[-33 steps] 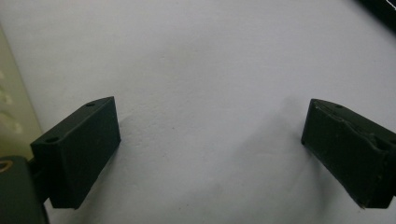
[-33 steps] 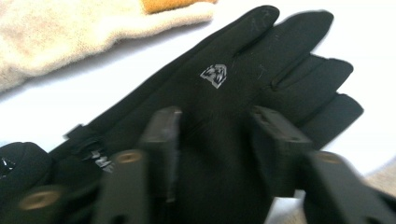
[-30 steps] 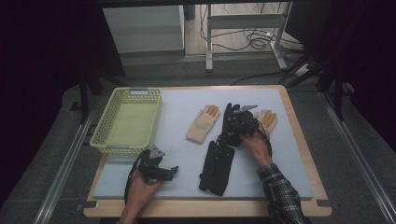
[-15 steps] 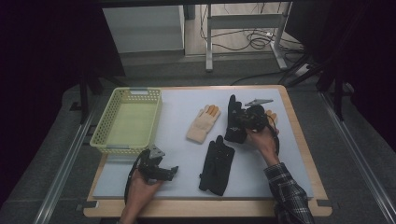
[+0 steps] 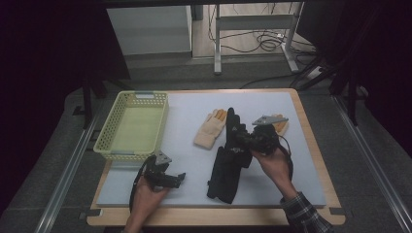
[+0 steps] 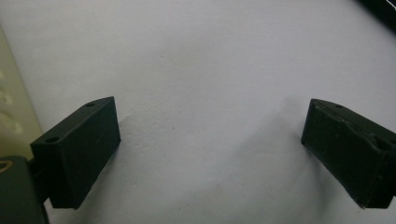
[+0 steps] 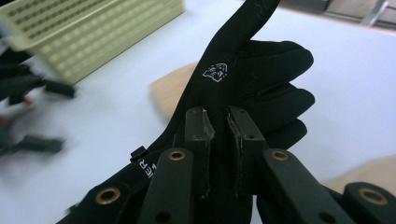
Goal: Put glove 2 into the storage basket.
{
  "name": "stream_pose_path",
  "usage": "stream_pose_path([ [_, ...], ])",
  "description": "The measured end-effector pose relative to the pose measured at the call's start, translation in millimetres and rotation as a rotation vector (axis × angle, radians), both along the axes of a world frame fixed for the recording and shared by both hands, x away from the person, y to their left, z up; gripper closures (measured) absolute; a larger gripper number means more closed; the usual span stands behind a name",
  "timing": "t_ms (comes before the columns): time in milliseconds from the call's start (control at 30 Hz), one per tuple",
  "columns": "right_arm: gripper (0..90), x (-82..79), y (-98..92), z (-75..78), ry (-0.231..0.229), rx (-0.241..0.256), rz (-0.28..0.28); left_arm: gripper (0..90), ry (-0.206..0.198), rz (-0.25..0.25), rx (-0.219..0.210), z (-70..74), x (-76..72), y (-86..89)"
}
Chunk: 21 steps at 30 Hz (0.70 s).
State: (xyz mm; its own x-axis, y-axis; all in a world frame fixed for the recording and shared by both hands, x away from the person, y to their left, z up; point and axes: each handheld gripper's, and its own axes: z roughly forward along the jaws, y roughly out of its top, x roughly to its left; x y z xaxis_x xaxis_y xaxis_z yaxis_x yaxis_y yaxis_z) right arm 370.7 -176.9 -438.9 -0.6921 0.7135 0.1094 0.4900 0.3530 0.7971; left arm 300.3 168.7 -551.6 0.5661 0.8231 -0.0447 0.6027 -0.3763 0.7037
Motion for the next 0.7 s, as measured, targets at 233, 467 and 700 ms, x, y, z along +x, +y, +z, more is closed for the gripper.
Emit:
stream_pose_path([
  [233, 78.4, -38.1, 19.8, -19.3, 0.009, 0.011, 0.027, 4.7, 0.003, 0.001, -0.002, 0.1, -0.1, 0.0],
  [467, 67.7, -51.0, 33.3, -51.1, -0.008, -0.051, 0.029, 4.7, 0.003, 0.001, 0.000, 0.0, -0.2, 0.1],
  [700, 60.1, -51.8, 9.6, -49.7, -0.018, -0.057, 0.011, 4.6, 0.002, -0.001, 0.002, 0.1, -0.1, 0.1],
])
